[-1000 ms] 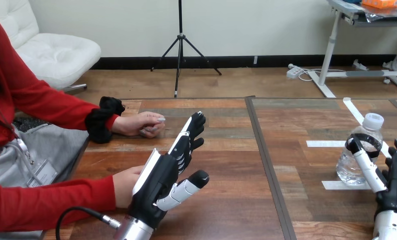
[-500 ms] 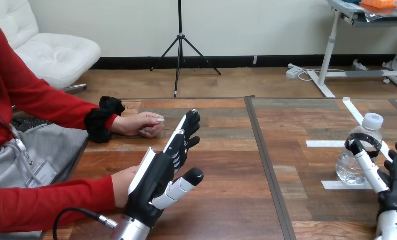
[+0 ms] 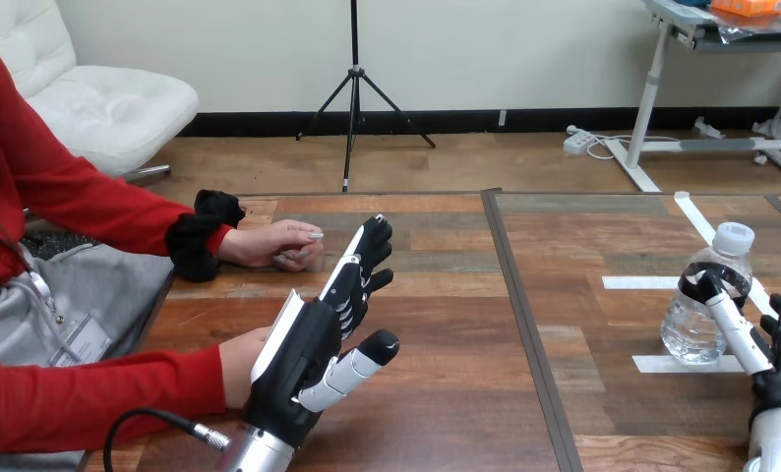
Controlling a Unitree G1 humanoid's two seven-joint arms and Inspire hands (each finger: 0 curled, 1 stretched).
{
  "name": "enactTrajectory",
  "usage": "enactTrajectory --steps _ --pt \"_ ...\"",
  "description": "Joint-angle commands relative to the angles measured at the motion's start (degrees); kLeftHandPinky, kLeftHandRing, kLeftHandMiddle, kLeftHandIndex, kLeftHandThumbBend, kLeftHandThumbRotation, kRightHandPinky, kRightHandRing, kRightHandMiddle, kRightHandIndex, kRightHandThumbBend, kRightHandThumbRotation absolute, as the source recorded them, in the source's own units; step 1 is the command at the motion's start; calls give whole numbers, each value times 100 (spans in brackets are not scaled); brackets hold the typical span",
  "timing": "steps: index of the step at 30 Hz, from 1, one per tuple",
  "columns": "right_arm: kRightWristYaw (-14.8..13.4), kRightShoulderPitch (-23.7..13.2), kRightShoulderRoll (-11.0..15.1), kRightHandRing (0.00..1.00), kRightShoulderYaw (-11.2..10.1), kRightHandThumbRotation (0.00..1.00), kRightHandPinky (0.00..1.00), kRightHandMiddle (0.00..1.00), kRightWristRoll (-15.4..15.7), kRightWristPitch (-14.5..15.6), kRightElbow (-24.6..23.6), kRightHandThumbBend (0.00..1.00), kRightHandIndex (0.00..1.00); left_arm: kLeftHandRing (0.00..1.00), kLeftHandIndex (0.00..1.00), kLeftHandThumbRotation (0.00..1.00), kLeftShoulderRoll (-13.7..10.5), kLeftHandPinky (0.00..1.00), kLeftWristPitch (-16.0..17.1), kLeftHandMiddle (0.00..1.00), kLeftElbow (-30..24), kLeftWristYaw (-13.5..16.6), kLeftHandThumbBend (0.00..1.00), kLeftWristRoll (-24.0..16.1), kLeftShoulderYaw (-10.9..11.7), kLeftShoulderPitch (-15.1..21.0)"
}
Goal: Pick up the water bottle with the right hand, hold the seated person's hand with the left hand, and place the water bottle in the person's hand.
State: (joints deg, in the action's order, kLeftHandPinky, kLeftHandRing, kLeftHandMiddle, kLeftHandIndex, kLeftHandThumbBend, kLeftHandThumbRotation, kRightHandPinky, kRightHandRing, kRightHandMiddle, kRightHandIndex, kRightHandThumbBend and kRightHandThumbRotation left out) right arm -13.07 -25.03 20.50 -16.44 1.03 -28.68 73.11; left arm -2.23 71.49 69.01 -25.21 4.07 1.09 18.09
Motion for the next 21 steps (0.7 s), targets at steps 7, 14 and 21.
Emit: enactTrajectory --steps 7,14,21 --pt "104 -510 59 94 2 66 89 97 -48 225 109 100 100 98 100 82 -31 93 142 100 -250 -44 100 93 91 115" --pt "200 -561 46 93 -40 64 88 98 -122 297 121 100 100 98 100 82 -40 93 158 100 -258 -65 100 99 94 96" --pt "138 -607 68 92 30 64 86 97 -44 351 139 100 100 98 100 82 -45 93 139 100 -274 -89 100 118 101 78"
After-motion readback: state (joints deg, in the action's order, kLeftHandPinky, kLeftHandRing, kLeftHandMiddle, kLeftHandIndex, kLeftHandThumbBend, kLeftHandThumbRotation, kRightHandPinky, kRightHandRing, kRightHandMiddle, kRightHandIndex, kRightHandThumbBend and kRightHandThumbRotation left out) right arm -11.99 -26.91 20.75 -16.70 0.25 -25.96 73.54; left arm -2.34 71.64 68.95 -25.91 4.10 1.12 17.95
